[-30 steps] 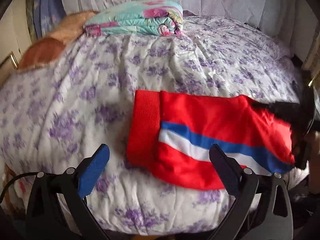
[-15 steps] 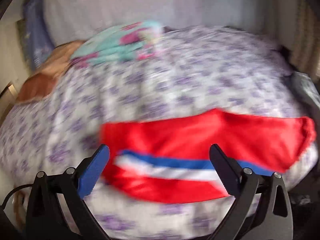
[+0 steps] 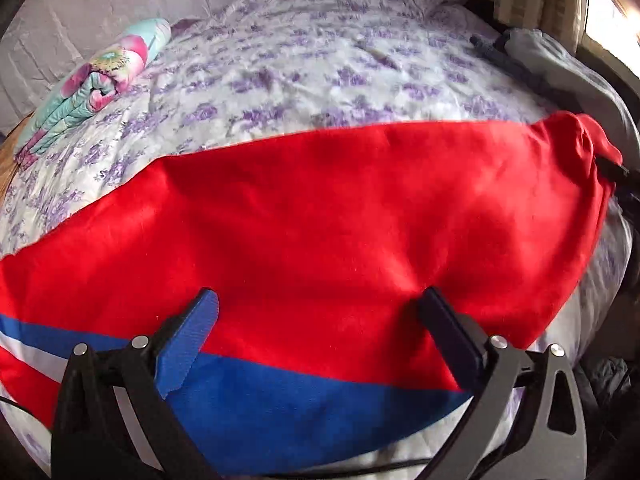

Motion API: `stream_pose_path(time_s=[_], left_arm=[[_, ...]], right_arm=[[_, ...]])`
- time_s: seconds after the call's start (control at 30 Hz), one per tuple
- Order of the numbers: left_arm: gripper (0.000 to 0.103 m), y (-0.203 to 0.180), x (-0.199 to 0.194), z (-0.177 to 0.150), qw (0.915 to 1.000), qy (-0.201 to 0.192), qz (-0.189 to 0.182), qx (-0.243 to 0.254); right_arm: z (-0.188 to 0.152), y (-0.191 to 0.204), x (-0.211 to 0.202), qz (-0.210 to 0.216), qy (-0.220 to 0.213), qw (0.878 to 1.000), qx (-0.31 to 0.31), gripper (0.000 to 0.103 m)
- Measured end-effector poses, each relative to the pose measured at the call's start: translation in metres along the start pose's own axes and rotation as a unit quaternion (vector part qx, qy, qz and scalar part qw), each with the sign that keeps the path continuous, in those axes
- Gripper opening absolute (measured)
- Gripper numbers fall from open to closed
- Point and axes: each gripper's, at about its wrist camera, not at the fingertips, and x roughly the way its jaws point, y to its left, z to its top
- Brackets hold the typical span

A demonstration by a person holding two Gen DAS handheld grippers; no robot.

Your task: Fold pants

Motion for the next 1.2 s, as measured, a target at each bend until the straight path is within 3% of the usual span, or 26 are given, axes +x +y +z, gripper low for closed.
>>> stream_pose_path(time_s=[0.1, 0.23, 0.4, 0.47, 0.57, 0.63, 0.67, 0.7, 0.73, 0.83, 0.9, 0.93, 1.07, 1.1, 1.17, 1.2], left_arm=[[0.099, 0.007, -0.002, 0.003, 0.9997, 0.013, -0.016, -0.010], [0.099, 0.016, -0.004, 0.003, 0.9992, 0.018, -0.023, -0.026], [0.099, 0.044, -0.031, 0.001, 0.9984, 0.006, -0.013, -0.054], [0.099, 0.067, -0.042, -0.001, 0.9967, 0.002, 0.001, -0.081], [0.099, 0.113, -0.053, -0.013, 0.9905, 0.015, 0.030, -0.133], [0.098, 0.140, -0.057, -0.026, 0.9855, 0.025, 0.054, -0.159], [0.098, 0.150, -0.060, -0.032, 0.9834, 0.027, 0.060, -0.169], [0.098, 0.160, -0.063, -0.038, 0.9816, 0.030, 0.062, -0.178], [0.098, 0.172, -0.066, -0.044, 0.9795, 0.033, 0.063, -0.189], [0.098, 0.199, -0.078, -0.055, 0.9747, 0.033, 0.062, -0.212], [0.098, 0.212, -0.085, -0.060, 0.9726, 0.031, 0.055, -0.224], [0.098, 0.216, -0.085, -0.059, 0.9719, 0.030, 0.053, -0.228], [0.098, 0.217, -0.087, -0.060, 0.9710, 0.024, 0.045, -0.233], [0.098, 0.216, -0.086, -0.060, 0.9714, 0.025, 0.043, -0.232], [0.098, 0.211, -0.083, -0.061, 0.9724, 0.028, 0.036, -0.229], [0.098, 0.208, -0.083, -0.062, 0.9729, 0.029, 0.034, -0.227]], right_arm=[[0.000, 0.012, -0.010, -0.010, -0.017, 1.000, -0.024, 0.019], [0.008, 0.081, -0.027, -0.013, -0.052, 0.991, -0.120, 0.019], [-0.020, 0.218, -0.014, 0.011, -0.051, 0.950, -0.309, 0.019], [-0.049, 0.261, 0.014, 0.020, -0.024, 0.927, -0.373, 0.019], [-0.104, 0.293, 0.064, 0.017, 0.035, 0.891, -0.453, 0.019], [-0.147, 0.293, 0.100, 0.018, 0.108, 0.863, -0.494, 0.026], [-0.159, 0.292, 0.107, 0.021, 0.119, 0.853, -0.507, 0.043], [-0.168, 0.290, 0.101, 0.031, 0.102, 0.845, -0.523, 0.054], [-0.169, 0.289, 0.095, 0.041, 0.094, 0.843, -0.527, 0.057], [-0.136, 0.283, 0.065, 0.099, 0.090, 0.867, -0.480, 0.056], [-0.119, 0.284, 0.054, 0.102, 0.080, 0.872, -0.473, 0.056], [-0.117, 0.286, 0.053, 0.100, 0.080, 0.869, -0.478, 0.056], [-0.129, 0.290, 0.066, 0.080, 0.103, 0.838, -0.529, 0.052], [-0.131, 0.291, 0.073, 0.073, 0.112, 0.835, -0.534, 0.043], [-0.127, 0.291, 0.090, 0.064, 0.135, 0.839, -0.523, 0.032], [-0.125, 0.289, 0.097, 0.054, 0.144, 0.840, -0.520, 0.033]])
